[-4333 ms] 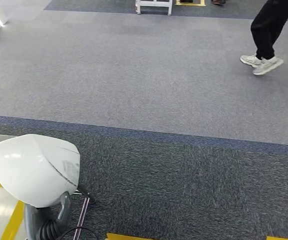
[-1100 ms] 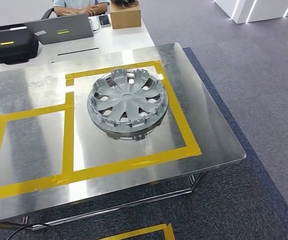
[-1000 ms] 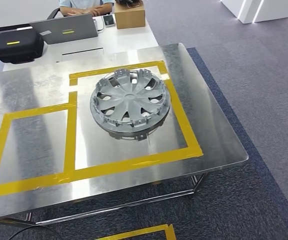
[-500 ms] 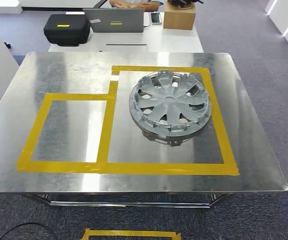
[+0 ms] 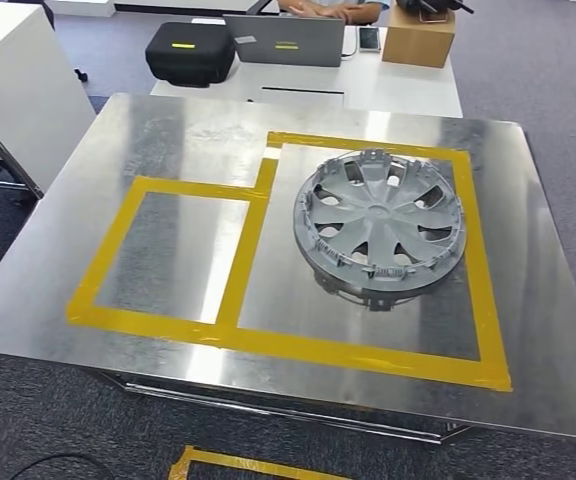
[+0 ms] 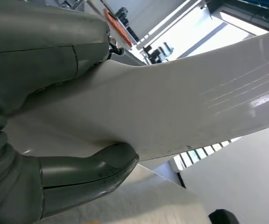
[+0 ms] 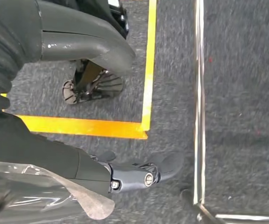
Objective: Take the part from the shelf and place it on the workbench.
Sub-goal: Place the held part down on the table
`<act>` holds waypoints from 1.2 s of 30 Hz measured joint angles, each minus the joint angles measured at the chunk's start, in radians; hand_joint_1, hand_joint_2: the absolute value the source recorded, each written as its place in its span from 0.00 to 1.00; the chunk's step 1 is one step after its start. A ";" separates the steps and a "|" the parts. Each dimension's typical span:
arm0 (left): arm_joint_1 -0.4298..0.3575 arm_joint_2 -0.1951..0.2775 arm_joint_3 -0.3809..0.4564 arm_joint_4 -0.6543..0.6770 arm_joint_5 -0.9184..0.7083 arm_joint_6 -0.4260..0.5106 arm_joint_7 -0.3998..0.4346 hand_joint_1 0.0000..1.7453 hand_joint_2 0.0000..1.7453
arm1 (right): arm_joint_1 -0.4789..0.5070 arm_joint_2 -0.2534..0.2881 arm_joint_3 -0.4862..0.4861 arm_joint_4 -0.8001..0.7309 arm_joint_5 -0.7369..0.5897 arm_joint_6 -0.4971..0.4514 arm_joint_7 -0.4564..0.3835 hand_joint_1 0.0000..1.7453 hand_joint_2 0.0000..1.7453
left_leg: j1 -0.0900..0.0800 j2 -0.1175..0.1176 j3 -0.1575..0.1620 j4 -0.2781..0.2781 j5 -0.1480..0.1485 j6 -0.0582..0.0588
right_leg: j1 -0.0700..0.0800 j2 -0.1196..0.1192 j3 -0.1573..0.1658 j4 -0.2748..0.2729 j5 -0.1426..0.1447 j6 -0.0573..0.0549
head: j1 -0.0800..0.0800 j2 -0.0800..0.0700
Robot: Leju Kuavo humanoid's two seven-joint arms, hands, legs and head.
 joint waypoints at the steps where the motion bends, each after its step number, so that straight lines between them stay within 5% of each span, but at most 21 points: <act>1: -0.011 0.015 -0.005 0.016 -0.017 -0.002 0.011 1.00 1.00 | 0.000 -0.004 0.003 0.011 0.004 -0.007 0.008 0.00 1.00 | 0.000 0.000 0.002 -0.003 0.001 -0.001 | 0.000 0.000 0.000 0.000 0.000 -0.002 | 0.000 0.000; 11: -0.240 0.211 -0.136 0.311 -0.254 0.011 0.185 1.00 1.00 | 0.001 -0.065 0.050 0.138 0.060 -0.085 0.059 0.00 1.00 | 0.000 0.000 0.005 -0.013 0.009 -0.017 | 0.000 -0.002 0.000 0.001 0.002 -0.011 | 0.000 0.000; 17: -0.416 0.281 -0.265 0.514 -0.381 0.008 0.269 1.00 1.00 | -0.004 -0.092 0.087 0.181 0.086 -0.102 0.077 0.00 1.00 | -0.001 0.000 0.005 -0.012 0.009 -0.018 | -0.002 -0.002 0.002 0.001 0.004 -0.010 | 0.001 0.000; 30: -0.608 0.318 -0.411 0.720 -0.506 -0.025 0.324 1.00 1.00 | -0.011 -0.113 0.127 0.212 0.100 -0.104 0.094 0.00 1.00 | -0.003 0.001 0.003 -0.009 0.009 -0.017 | -0.003 -0.001 -0.001 -0.001 0.005 -0.009 | 0.000 0.000; 36: -0.781 0.259 -0.557 0.838 -0.681 -0.101 0.410 1.00 1.00 | -0.035 -0.124 0.148 0.218 0.105 -0.098 0.120 0.00 1.00 | -0.003 0.001 0.000 -0.008 0.011 -0.015 | -0.004 -0.002 -0.001 -0.001 0.008 -0.006 | 0.000 0.000</act>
